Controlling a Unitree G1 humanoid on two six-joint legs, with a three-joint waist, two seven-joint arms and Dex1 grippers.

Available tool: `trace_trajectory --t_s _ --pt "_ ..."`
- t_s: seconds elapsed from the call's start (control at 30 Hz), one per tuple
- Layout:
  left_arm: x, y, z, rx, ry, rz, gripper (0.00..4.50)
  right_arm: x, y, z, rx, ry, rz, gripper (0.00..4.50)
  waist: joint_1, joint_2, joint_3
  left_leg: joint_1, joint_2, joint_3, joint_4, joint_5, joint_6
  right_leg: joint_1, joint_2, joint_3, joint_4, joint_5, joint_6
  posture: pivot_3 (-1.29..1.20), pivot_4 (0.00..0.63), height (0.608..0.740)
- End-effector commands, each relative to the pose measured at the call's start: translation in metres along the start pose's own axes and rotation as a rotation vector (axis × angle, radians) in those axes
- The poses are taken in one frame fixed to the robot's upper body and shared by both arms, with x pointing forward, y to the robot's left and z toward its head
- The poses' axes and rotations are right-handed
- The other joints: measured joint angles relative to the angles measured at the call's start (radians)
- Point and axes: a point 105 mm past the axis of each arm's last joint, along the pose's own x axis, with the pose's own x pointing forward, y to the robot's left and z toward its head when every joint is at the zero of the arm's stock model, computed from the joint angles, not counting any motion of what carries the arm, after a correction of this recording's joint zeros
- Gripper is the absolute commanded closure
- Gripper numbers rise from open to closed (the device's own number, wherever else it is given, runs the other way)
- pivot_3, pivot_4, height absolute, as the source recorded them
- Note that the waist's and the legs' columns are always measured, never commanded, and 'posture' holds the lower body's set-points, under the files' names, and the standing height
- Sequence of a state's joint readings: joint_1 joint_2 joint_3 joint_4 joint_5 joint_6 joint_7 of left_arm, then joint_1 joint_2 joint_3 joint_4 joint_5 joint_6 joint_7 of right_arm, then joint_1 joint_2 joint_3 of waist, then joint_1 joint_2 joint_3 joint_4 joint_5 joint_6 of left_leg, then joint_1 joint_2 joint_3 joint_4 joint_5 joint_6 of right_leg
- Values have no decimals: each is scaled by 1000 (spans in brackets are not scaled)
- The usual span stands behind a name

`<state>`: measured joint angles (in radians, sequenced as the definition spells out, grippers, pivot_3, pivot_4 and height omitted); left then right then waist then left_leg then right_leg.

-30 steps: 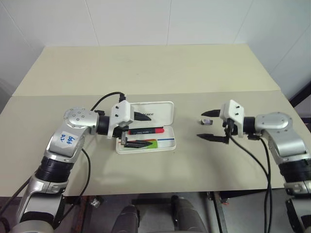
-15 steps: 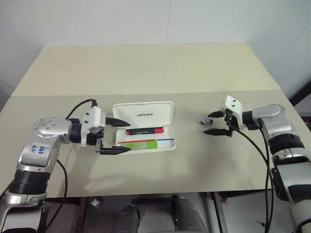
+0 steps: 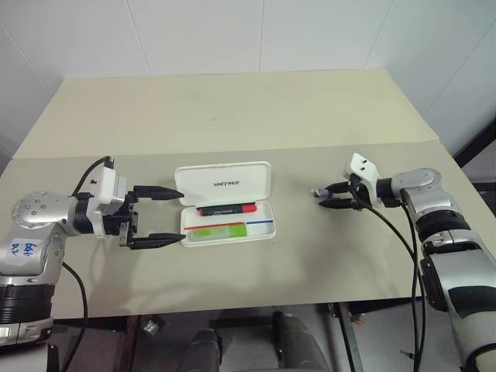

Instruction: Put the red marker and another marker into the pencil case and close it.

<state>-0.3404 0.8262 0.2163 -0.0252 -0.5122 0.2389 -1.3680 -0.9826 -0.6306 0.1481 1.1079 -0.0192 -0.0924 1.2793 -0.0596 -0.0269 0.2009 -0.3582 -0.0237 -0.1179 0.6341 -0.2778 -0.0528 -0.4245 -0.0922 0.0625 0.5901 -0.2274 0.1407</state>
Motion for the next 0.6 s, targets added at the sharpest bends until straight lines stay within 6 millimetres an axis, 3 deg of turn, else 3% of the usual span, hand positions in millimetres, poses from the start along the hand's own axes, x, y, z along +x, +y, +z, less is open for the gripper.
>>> trace_trajectory --t_s 0.03,0.1,0.37,0.43,0.6 --pt "-7 1 10 32 -35 15 0 -6 -5 1 -23 -20 -51 3819 0 0 0 0 0 0 0 0 0 0 0 0 0 0 0 0 150 740" --pt "-9 1 11 26 -66 23 0 -9 -7 6 -52 -40 -62 4165 0 0 0 1 0 0 0 0 0 1 0 0 0 0 0 0 150 740" --pt "-22 -1 9 -10 -137 36 0 -27 0 53 -224 -173 -99 4166 0 3 2 0 0 0 -4 0 0 -2 0 0 0 0 -1 0 150 740" --pt "-25 -2 6 -23 -134 39 0 -33 9 68 -258 -208 -95 4166 2 4 2 0 1 1 -4 0 0 -3 0 0 1 -1 -1 0 150 740" --pt "-28 -2 -2 -60 -146 33 0 -33 56 101 -313 -265 -16 4166 5 4 3 -2 1 0 -4 -1 -2 -4 0 0 0 -1 -1 0 150 740"
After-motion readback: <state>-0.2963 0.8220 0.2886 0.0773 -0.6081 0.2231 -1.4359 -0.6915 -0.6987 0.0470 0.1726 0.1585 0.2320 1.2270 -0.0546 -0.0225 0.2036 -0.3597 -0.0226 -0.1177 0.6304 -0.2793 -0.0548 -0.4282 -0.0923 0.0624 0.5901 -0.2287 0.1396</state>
